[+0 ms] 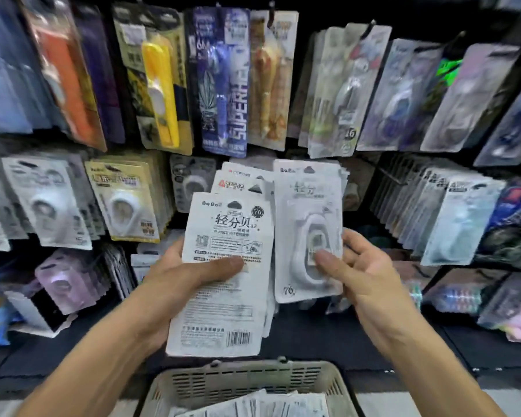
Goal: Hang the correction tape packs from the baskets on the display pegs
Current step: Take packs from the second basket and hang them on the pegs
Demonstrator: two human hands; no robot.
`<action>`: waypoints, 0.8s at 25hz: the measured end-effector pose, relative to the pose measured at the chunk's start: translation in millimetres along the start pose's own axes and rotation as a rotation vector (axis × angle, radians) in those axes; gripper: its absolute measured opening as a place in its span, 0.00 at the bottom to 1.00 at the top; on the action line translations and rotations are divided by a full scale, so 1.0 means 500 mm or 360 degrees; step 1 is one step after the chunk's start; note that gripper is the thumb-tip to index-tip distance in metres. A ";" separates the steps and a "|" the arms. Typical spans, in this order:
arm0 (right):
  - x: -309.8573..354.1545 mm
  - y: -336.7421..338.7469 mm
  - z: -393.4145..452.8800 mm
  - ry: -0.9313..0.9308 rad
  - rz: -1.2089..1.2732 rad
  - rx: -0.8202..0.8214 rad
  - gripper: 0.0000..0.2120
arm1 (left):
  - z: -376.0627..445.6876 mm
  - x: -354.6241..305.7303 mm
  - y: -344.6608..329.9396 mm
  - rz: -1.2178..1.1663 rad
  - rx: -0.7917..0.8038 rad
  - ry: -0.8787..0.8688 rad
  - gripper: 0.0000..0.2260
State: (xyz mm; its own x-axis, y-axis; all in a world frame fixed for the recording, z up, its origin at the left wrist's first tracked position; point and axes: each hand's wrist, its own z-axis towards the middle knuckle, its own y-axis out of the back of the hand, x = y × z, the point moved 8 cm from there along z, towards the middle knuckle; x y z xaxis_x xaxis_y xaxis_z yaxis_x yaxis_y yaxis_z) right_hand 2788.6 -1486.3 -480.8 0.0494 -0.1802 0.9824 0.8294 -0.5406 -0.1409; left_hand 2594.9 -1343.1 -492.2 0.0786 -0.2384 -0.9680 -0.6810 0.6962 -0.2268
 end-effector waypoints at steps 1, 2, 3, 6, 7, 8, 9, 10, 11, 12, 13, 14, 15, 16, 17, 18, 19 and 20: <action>0.023 0.028 0.010 0.0058 -0.0016 -0.0146 0.20 | 0.009 -0.025 -0.006 0.0078 -0.0008 -0.0075 0.35; 0.037 0.055 0.019 0.0062 -0.0056 -0.0264 0.17 | 0.018 -0.046 -0.009 0.0132 -0.0028 -0.0140 0.34; 0.043 0.077 0.024 0.0025 -0.0123 -0.0353 0.14 | 0.024 -0.059 -0.009 0.0158 -0.0062 -0.0186 0.33; 0.037 0.115 0.031 -0.0051 -0.0255 -0.0480 0.11 | 0.039 -0.056 -0.004 0.0078 -0.0115 -0.0236 0.30; 0.040 0.120 0.031 -0.0025 -0.0275 -0.0529 0.11 | 0.042 -0.049 -0.007 0.0033 -0.0122 -0.0233 0.27; 0.045 0.124 0.029 0.0024 -0.0313 -0.0575 0.11 | 0.047 -0.040 -0.013 0.0004 -0.0119 -0.0227 0.25; 0.049 0.125 0.028 0.0069 -0.0360 -0.0594 0.11 | 0.053 -0.031 -0.019 -0.0010 -0.0130 -0.0216 0.24; 0.048 0.122 0.025 0.0101 -0.0388 -0.0585 0.11 | 0.058 -0.022 -0.023 -0.0028 -0.0136 -0.0207 0.25; 0.046 0.118 0.021 0.0121 -0.0402 -0.0576 0.12 | 0.062 -0.017 -0.028 -0.0049 -0.0146 -0.0197 0.25; 0.042 0.120 0.017 0.0143 -0.0413 -0.0605 0.12 | 0.067 -0.015 -0.031 -0.0065 -0.0141 -0.0198 0.26; 0.038 0.127 0.016 0.0157 -0.0435 -0.0668 0.13 | 0.070 -0.014 -0.033 -0.0073 -0.0141 -0.0202 0.26; 0.036 0.136 0.019 0.0149 -0.0450 -0.0736 0.14 | 0.072 -0.015 -0.038 -0.0083 -0.0135 -0.0214 0.26; 0.033 0.142 0.023 0.0116 -0.0445 -0.0786 0.14 | 0.072 -0.016 -0.043 -0.0084 -0.0142 -0.0219 0.26; 0.030 0.144 0.026 0.0064 -0.0457 -0.0805 0.15 | 0.074 -0.015 -0.047 -0.0078 -0.0141 -0.0233 0.25; 0.028 0.140 0.026 0.0025 -0.0588 -0.0817 0.15 | 0.073 -0.016 -0.052 -0.0075 -0.0156 -0.0241 0.25; 0.036 0.132 0.019 0.0064 -0.0810 -0.0845 0.16 | 0.073 -0.015 -0.057 -0.0074 -0.0174 -0.0261 0.26; 0.047 0.109 0.007 0.0190 -0.1000 -0.0824 0.16 | 0.071 -0.014 -0.062 -0.0068 -0.0210 -0.0287 0.27; 0.057 0.068 -0.006 0.0361 -0.1042 -0.0696 0.16 | 0.070 -0.011 -0.069 -0.0036 -0.0233 -0.0320 0.26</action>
State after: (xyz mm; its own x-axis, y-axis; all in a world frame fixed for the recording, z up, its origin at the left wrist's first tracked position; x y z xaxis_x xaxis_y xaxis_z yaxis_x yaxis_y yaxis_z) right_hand 2816.6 -1512.1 -458.0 -0.5223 0.1469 0.8400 0.3569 -0.8570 0.3717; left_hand 2643.4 -1342.5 -482.9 0.2283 -0.1033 -0.9681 -0.7746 0.5831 -0.2449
